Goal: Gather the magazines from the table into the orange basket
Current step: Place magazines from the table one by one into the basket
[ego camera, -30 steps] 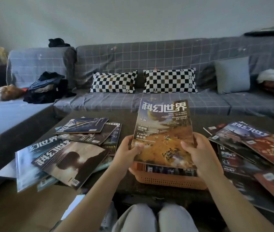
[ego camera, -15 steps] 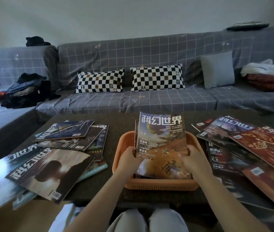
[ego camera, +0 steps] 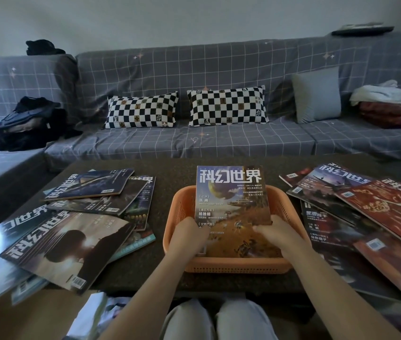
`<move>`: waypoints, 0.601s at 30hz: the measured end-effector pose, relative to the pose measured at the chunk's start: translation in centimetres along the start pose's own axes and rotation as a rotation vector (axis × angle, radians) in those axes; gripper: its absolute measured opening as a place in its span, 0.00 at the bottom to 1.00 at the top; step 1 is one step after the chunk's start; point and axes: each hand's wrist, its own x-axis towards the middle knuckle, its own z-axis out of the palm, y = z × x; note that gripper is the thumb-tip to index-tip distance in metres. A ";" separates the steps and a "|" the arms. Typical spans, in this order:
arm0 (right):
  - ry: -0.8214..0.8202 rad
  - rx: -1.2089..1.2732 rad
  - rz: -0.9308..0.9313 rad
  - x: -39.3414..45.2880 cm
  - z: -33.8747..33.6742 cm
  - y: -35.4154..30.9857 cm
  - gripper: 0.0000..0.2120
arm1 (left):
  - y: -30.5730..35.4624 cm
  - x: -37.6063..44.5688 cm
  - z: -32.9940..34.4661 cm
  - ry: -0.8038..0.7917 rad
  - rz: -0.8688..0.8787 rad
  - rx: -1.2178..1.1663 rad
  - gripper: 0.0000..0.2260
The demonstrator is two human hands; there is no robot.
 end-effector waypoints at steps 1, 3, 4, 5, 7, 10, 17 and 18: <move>-0.016 0.000 0.015 0.1 0.0 0.0 0.23 | 0.0 0.0 0.0 -0.001 0.003 0.006 0.09; -0.031 0.002 0.046 0.1 -0.2 0.0 0.22 | 0.0 0.0 0.1 0.006 0.006 0.008 0.11; -0.038 0.009 0.053 0.1 -0.3 -0.1 0.22 | 0.0 0.0 0.1 0.010 0.002 0.001 0.13; -0.046 0.022 0.060 0.1 -0.3 -0.1 0.21 | -0.1 0.0 0.0 0.008 -0.005 -0.009 0.14; -0.057 0.049 0.077 0.1 -0.4 -0.2 0.22 | -0.2 0.0 -0.2 0.000 -0.016 -0.032 0.16; -0.063 0.100 0.095 0.2 -0.4 -0.2 0.23 | -0.3 0.1 -0.5 -0.002 -0.015 -0.066 0.18; -0.068 0.207 0.075 0.2 -0.9 0.1 0.22 | -0.2 0.0 -0.3 -0.031 -0.003 -0.120 0.19; -0.084 0.204 0.071 0.1 -1.0 0.1 0.22 | -0.2 0.0 -0.2 -0.039 -0.005 -0.117 0.19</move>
